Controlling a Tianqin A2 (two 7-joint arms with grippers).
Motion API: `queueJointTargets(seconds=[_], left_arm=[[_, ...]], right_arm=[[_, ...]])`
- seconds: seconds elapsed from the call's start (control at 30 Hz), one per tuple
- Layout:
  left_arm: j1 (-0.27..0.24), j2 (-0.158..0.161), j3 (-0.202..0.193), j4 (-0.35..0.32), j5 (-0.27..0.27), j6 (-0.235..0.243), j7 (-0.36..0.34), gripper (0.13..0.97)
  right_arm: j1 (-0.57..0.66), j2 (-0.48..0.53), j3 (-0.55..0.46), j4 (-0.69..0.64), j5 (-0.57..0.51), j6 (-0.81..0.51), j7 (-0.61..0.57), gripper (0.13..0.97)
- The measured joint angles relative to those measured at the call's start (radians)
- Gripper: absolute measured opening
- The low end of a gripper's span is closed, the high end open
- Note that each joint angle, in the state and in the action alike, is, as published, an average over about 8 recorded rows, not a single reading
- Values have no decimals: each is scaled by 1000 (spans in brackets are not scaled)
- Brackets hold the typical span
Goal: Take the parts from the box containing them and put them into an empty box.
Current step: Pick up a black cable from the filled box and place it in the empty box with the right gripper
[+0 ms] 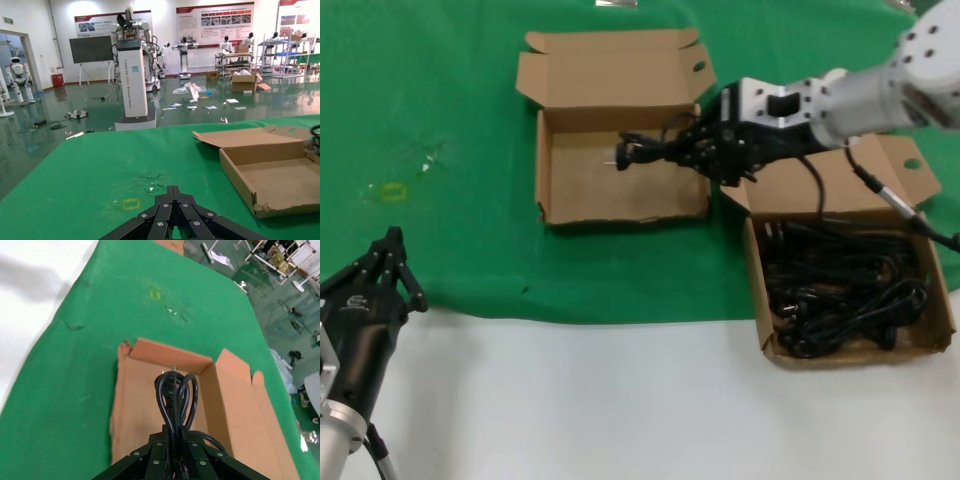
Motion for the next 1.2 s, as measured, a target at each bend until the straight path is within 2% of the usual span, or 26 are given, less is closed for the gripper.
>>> queueJointTargets(seconds=[0.3,0.63,0.77,0.93,1.2], left_arm=[[0,0,0,0,0,0,0,144],[0,0,0,0,0,0,0,144],[0,0,0,0,0,0,0,144],[0,0,0,0,0,0,0,144],[0,0,0,0,0,0,0,144]], right_arm=[[54,-120,12,-194,27,59,-124,183],[134,-235,67,-473,83,144,-335,183],[149,-263,69,-533,116,186,-390,183],[144,-276,13,-545,182,228,-414,183],[121,-280,-153,-522,348,286,-436,183]])
